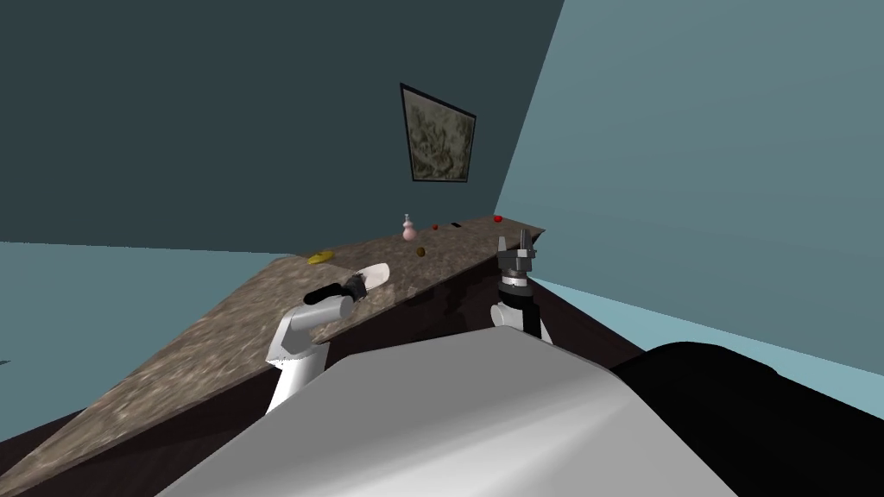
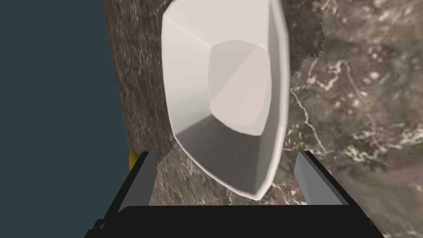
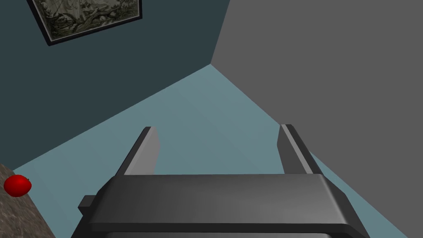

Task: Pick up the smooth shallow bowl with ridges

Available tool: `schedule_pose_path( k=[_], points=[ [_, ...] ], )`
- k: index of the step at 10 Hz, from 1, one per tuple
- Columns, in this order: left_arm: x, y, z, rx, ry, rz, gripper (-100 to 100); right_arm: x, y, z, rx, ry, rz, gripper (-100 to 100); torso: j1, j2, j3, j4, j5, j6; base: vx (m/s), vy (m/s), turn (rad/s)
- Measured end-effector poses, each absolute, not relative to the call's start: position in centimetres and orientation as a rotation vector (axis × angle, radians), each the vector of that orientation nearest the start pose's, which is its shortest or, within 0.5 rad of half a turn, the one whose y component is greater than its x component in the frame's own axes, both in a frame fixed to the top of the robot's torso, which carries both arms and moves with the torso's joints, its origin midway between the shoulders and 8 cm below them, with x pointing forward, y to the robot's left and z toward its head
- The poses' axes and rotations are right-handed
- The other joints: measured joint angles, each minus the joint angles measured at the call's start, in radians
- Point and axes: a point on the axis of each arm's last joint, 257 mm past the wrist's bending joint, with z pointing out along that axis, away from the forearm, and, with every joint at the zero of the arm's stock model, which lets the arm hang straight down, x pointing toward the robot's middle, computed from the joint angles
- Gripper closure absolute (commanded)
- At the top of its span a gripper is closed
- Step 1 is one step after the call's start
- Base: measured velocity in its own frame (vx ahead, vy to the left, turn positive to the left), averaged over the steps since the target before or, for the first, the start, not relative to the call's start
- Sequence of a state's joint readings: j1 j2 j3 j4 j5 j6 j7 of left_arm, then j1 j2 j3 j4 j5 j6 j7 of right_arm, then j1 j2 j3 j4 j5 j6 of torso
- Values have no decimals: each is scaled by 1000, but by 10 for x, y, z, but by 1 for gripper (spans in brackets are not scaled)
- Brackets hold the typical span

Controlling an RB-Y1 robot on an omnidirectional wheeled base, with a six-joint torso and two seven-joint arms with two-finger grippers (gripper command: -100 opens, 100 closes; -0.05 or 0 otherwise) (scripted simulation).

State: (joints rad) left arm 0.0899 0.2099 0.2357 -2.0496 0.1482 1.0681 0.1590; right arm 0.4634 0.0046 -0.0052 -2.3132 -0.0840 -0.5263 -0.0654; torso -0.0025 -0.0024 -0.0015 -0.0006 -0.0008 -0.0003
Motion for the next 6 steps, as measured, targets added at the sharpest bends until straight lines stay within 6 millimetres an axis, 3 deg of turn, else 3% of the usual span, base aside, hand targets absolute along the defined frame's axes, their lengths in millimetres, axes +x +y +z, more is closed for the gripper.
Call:
schedule_pose_path(
  k=[5, 6],
  points=[
    [428, 389, -299, -2000, 1389, -643, -100, 332, -285, 55, 658, 472, 1445, 0, 2, 1, 1, 0, 0, 0, 31, -21, -39],
    [427, 389, -300, -2006, 1390, -639, 0, 332, -285, 55, 657, 472, 1445, 0, 2, 2, 1, 0, 0, 0, 0, 0, 0]
  ],
)
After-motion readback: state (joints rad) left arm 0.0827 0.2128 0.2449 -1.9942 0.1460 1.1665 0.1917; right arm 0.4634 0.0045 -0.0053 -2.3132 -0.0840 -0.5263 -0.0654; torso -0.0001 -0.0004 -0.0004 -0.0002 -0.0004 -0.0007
